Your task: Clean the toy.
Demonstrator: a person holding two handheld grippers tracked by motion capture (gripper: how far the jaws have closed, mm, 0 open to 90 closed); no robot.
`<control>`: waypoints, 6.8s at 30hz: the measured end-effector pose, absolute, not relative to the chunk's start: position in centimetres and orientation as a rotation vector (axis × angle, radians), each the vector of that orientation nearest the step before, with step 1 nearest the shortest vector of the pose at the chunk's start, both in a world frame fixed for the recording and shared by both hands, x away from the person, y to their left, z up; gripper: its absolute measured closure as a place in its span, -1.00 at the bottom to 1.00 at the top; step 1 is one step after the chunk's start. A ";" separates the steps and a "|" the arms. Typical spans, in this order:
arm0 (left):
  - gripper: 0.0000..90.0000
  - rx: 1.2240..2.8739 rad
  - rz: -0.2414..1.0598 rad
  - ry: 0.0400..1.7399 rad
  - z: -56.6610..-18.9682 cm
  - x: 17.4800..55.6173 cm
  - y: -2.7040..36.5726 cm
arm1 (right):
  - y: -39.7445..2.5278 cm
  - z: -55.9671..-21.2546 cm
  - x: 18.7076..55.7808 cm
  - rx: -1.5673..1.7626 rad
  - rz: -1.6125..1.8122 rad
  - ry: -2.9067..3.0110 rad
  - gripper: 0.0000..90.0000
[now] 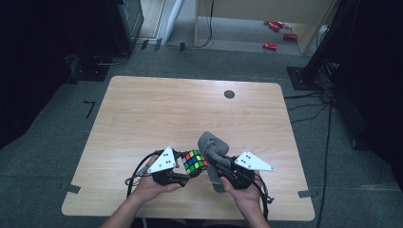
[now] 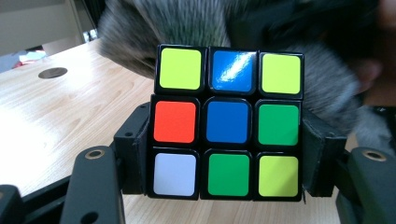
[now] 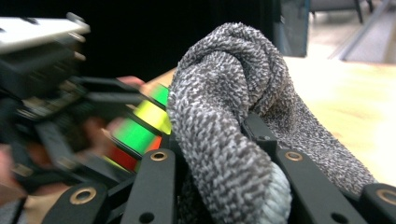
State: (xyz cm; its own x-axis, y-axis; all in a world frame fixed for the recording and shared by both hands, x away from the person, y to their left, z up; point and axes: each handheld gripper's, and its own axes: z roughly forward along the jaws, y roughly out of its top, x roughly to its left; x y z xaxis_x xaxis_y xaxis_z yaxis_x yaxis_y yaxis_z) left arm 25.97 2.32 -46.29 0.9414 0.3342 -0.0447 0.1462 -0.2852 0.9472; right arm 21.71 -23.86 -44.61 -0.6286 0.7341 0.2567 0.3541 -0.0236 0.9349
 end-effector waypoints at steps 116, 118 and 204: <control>-0.23 2.027 0.407 0.955 -49.1 30.3 5.1 | -30.0 -50.5 25.6 1.364 1.197 1.852 0.41; -0.23 2.035 0.399 0.966 -49.2 30.5 5.1 | -30.0 -50.8 25.7 1.368 1.187 1.862 0.40; -0.93 1.941 0.394 1.152 -49.2 25.7 20.4 | -41.6 -48.8 19.6 1.484 1.084 1.888 -1.00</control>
